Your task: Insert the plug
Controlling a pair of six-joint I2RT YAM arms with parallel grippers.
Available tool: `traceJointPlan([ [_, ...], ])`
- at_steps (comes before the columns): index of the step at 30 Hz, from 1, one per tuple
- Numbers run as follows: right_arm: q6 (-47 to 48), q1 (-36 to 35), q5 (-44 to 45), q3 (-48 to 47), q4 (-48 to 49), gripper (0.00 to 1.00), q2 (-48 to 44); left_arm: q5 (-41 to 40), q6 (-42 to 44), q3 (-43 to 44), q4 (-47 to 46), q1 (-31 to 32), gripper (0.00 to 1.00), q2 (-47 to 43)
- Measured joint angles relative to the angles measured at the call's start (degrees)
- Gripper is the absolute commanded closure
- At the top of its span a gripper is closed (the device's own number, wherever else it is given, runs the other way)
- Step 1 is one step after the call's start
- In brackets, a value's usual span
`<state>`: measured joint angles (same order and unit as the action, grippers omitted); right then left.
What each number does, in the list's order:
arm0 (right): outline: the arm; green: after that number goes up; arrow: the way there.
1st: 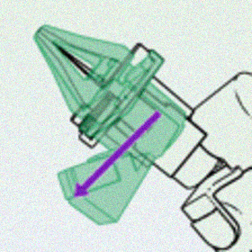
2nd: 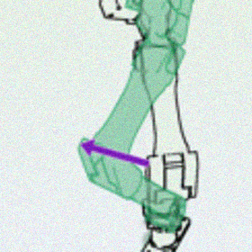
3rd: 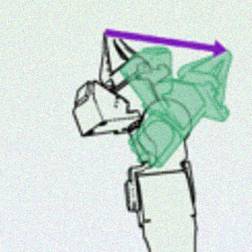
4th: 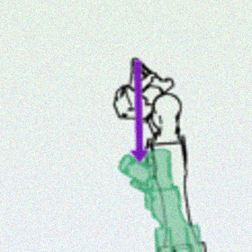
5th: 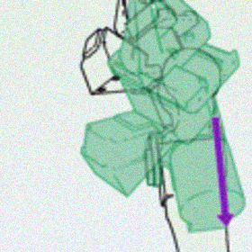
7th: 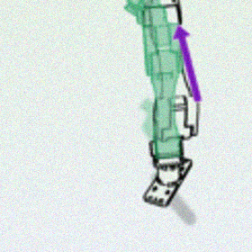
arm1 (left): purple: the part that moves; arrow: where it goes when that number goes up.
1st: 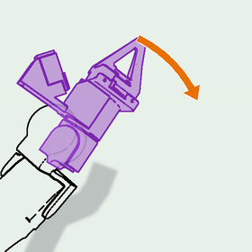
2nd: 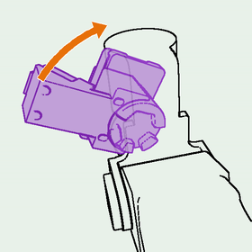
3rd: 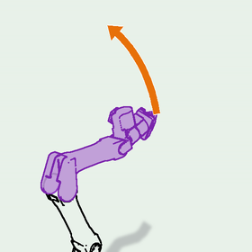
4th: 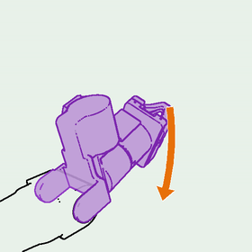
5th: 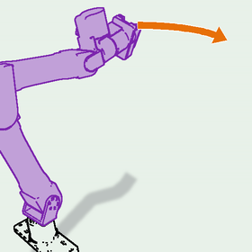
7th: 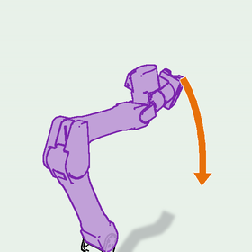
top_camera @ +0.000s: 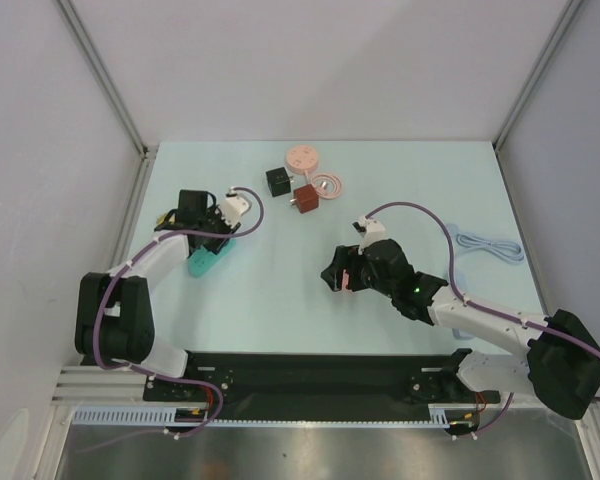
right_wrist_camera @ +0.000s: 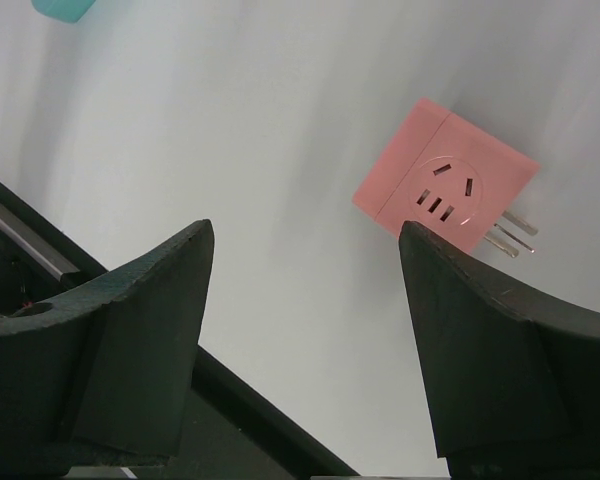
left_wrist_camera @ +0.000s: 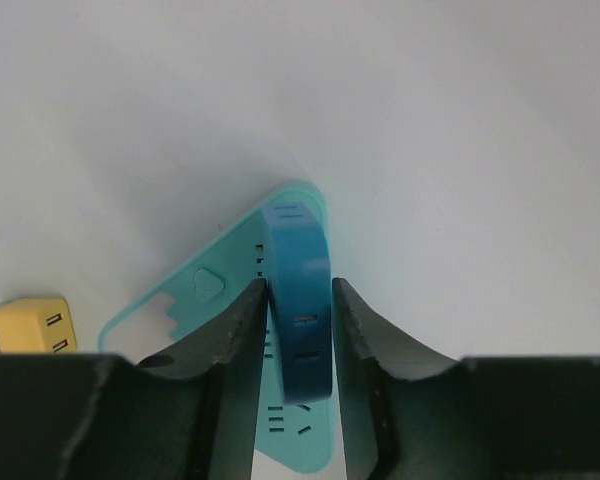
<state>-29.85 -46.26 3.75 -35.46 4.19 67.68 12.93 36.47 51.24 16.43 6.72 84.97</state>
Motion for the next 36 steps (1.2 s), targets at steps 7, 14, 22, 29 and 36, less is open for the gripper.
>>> traceJointPlan([
  [7, 0.0, 0.2, -0.2, 0.0, 0.0, 0.21, 0.0, 0.3, 0.0, 2.3, 3.5, 0.0, 0.65, 0.4],
  [14, 0.0, 0.3, -0.2, 0.1, 0.1, 0.21, -0.2, 0.1, 0.0, 3.9, 4.3, 0.0, 0.65, 2.4],
  [22, -0.1, 1.0, -0.8, 1.0, 0.4, 0.21, -0.8, -2.6, 0.2, 4.0, 4.3, 0.0, 0.63, 3.4],
  [29, -0.1, 1.5, -1.2, 1.0, 0.5, 0.21, -0.9, -4.8, 0.8, 4.0, 4.2, 0.0, 0.72, 4.6],
  [36, -0.1, 1.9, -1.5, 1.8, 0.8, 0.21, -1.3, -5.3, 2.3, 5.4, 4.3, 0.0, 1.00, 6.1],
])
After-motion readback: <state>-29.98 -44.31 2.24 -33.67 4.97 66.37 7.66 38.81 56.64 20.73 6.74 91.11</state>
